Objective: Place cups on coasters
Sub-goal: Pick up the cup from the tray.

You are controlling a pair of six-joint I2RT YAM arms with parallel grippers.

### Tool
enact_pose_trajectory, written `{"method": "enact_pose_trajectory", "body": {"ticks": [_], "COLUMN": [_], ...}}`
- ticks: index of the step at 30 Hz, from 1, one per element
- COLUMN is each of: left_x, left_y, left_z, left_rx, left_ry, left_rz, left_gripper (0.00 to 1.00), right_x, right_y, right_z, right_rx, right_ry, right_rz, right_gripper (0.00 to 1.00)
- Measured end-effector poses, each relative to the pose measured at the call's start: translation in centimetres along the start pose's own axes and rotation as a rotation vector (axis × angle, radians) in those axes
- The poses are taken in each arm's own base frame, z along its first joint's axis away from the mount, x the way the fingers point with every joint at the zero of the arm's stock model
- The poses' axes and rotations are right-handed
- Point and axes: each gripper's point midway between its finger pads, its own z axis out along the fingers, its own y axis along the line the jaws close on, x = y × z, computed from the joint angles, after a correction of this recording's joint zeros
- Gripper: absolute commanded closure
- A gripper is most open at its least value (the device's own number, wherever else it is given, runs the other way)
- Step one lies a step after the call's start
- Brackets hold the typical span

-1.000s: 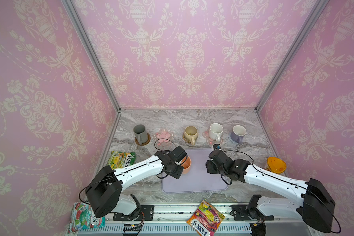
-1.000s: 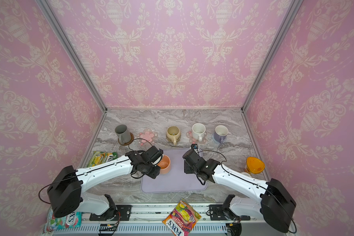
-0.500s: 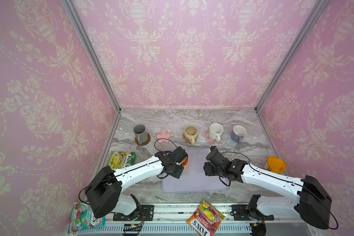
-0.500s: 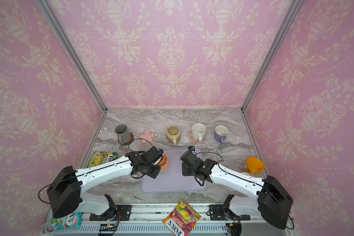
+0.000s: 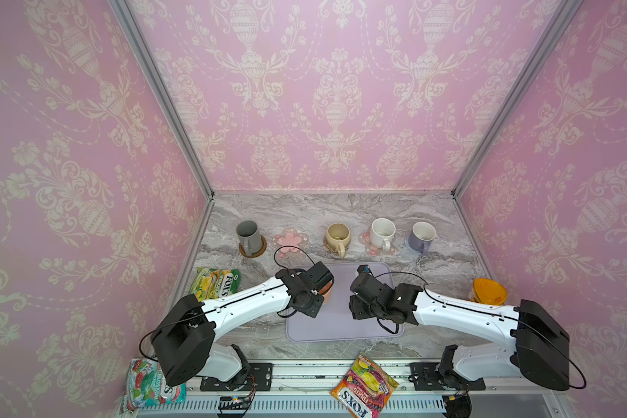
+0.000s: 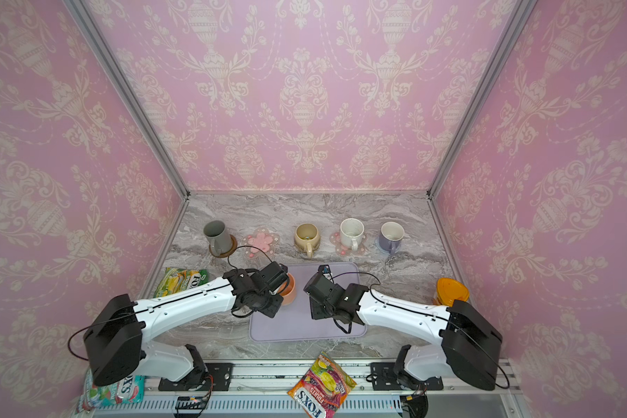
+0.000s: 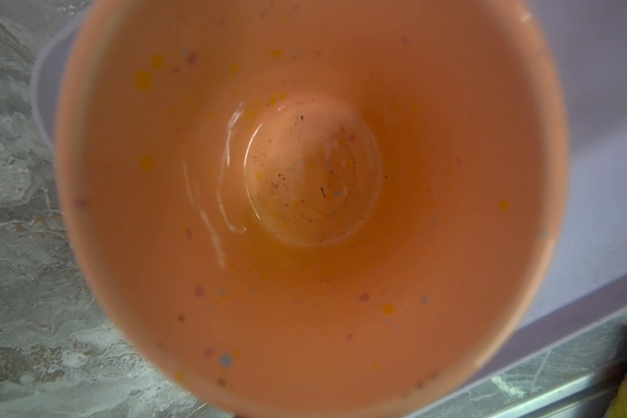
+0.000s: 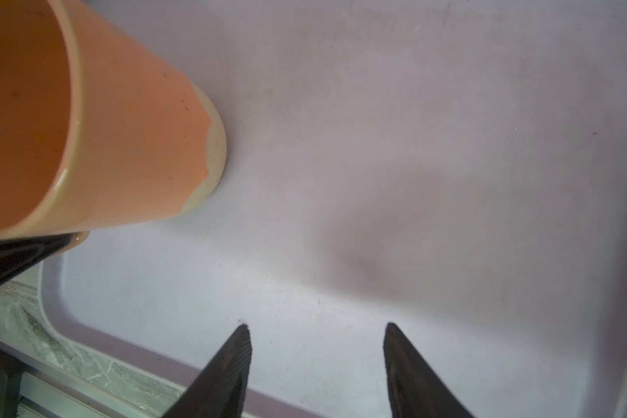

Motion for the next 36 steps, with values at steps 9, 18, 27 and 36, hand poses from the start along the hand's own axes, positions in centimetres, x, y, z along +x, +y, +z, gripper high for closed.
{"method": "enact_pose_trajectory", "body": {"ticks": [9, 18, 27, 36], "left_x": [-0.1, -0.7, -0.9, -1.4], "left_y": [-0.3, -0.3, -0.2, 0.0], "left_z": [0.2, -1.0, -0.8, -3.9], "left_rx": [-0.005, -0.012, -0.041, -0.02], "left_ry": [0.01, 0.013, 0.046, -0.004], "left_rz": [-0.056, -0.129, -0.164, -0.229], "left_gripper": [1.0, 1.0, 1.0, 1.0], "right_x": [1.6, 2.9, 2.3, 3.9], "right_y": [0.0, -0.8, -2.5, -4.1], "right_z": [0.4, -0.8, -5.5, -6.7], "right_rx": [0.051, 0.091, 0.097, 0.109], "right_ry": [0.037, 0.058, 0.023, 0.01], "right_rz": [-0.059, -0.126, -0.17, -0.192], "right_gripper": [0.39, 0.37, 0.35, 0.34]}}
